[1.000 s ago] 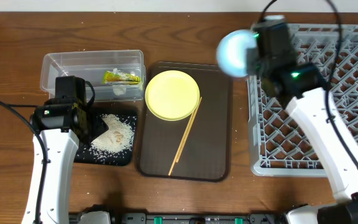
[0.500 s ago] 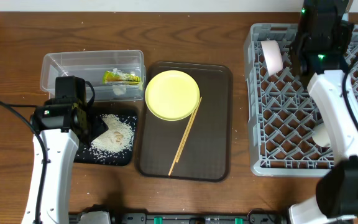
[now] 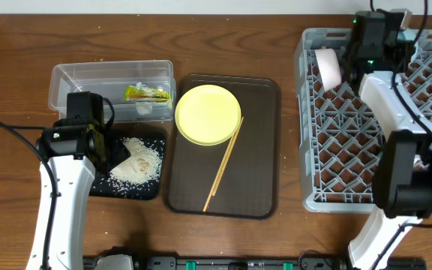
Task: Sort waste into correct bins and load items into the dishwasher rack
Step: 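Carry the light-blue bowl with the right gripper and set it in the rack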
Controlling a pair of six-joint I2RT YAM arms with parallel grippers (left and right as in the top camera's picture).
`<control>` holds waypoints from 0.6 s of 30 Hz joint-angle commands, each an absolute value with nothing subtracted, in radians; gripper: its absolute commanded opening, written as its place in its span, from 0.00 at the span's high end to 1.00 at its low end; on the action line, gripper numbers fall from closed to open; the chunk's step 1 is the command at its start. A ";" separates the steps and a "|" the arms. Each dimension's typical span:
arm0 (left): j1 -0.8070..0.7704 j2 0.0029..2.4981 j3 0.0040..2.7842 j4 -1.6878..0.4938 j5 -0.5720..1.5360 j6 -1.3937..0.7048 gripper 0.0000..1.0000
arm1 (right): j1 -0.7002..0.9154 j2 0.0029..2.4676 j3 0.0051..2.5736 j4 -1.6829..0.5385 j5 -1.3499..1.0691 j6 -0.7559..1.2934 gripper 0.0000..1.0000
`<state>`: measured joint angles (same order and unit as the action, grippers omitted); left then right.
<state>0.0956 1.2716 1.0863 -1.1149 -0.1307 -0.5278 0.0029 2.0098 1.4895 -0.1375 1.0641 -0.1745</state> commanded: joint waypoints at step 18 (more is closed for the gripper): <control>0.100 1.268 1.084 -1.117 -0.142 -0.544 0.24 | 0.033 2.040 1.492 -0.519 0.826 0.159 0.99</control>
